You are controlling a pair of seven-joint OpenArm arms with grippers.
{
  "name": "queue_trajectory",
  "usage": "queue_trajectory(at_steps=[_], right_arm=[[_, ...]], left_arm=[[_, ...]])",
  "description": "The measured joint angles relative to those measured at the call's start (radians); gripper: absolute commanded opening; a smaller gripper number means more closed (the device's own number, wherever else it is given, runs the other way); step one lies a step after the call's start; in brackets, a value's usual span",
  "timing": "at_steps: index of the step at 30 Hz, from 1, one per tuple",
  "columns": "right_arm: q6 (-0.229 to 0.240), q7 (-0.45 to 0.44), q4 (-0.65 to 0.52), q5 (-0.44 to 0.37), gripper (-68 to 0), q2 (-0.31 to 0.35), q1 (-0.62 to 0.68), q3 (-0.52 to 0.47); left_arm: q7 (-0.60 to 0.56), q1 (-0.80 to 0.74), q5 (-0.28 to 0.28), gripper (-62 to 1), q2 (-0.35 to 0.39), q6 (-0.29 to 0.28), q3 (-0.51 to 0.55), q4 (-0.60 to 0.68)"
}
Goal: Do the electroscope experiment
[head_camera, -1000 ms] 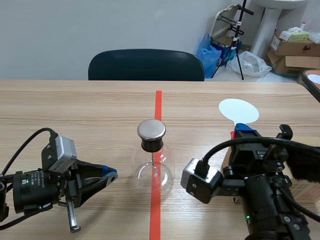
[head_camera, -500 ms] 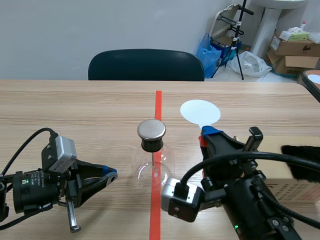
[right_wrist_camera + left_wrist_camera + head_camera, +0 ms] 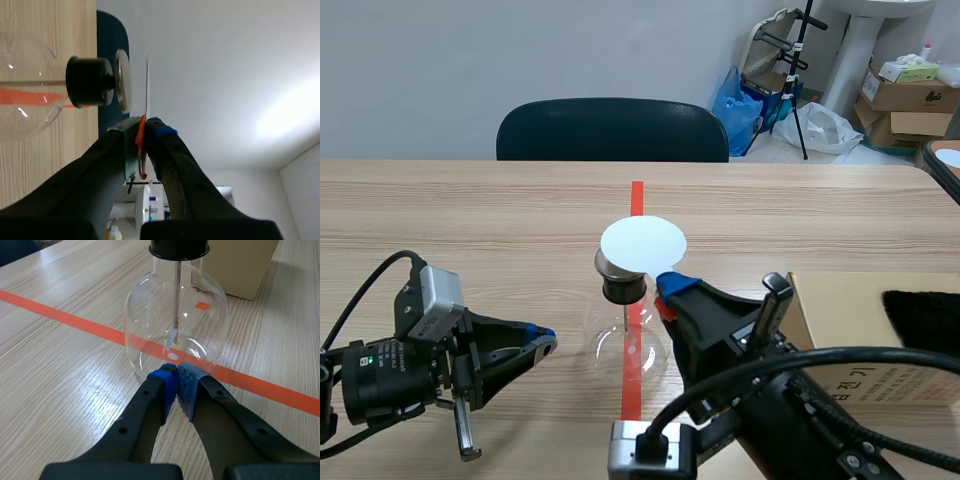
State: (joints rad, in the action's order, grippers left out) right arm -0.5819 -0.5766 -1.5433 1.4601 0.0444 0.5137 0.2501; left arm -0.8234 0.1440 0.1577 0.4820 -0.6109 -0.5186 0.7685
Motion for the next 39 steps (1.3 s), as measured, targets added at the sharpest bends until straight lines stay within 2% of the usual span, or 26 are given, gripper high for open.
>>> queue_trajectory(at_steps=[3,39], right_arm=[[0.000,-0.022,0.000,0.000,-66.2,0.000,0.000,0.000],[0.000,-0.021,0.000,0.000,-66.2,0.000,0.000,0.000]], left_arm=[[0.000,0.000,0.000,-57.9,0.000,0.000,0.000,0.000],[-0.024,0.000,0.000,-57.9,0.000,0.000,0.000,0.000]])
